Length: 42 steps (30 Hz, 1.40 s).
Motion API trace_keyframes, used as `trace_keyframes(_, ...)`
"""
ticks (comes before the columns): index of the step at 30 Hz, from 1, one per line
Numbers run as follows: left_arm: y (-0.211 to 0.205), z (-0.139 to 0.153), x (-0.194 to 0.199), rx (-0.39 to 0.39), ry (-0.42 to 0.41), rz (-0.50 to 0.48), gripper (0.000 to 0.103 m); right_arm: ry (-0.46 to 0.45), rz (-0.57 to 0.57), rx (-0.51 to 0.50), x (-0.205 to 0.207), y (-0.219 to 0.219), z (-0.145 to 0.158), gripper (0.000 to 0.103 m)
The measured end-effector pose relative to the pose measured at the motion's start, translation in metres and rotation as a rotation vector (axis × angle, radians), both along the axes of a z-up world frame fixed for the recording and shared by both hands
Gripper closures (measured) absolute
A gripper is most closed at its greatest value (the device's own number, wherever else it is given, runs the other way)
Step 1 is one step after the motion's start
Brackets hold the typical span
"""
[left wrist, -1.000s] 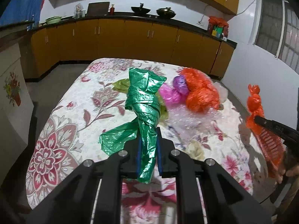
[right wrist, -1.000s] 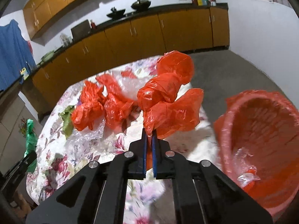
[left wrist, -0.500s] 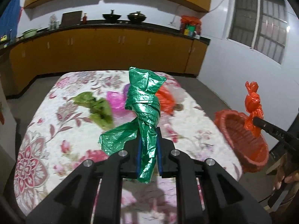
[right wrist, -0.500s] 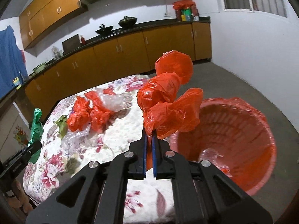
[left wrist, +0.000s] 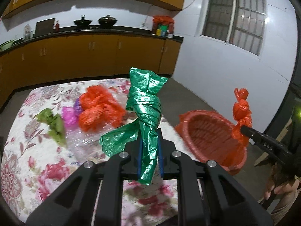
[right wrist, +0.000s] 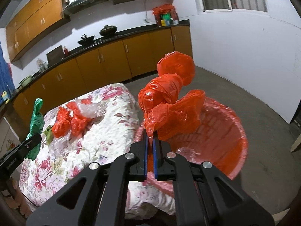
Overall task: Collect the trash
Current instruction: 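Carry the red bags and green bag toward the red basket with both grippers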
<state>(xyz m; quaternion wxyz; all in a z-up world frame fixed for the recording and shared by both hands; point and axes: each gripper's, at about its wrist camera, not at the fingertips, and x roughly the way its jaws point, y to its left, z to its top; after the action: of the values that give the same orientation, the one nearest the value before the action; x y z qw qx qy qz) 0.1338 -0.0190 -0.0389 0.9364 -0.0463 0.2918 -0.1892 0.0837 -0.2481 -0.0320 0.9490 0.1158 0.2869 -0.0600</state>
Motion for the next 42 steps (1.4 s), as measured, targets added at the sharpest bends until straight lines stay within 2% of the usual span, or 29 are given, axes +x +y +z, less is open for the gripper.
trace_keyframes(14, -0.063, 0.009, 0.013, -0.015, -0.008, -0.164, 0.088, -0.014, -0.053, 0.027, -0.010, -0.032, 0.001, 0.098)
trace_keyframes(23, -0.103, 0.012, 0.027, -0.037, 0.006, -0.258, 0.089, -0.050, -0.047, 0.008, -0.009, -0.045, 0.016, 0.098)
trace_keyframes(40, -0.158, -0.014, 0.043, 0.007, 0.051, -0.360, 0.088, -0.040, -0.054, 0.041, 0.006, -0.063, 0.006, 0.098)
trace_keyframes(42, -0.161, -0.016, 0.045, 0.005, 0.056, -0.361, 0.082, -0.039, -0.055, 0.041, 0.007, -0.063, 0.005, 0.097)
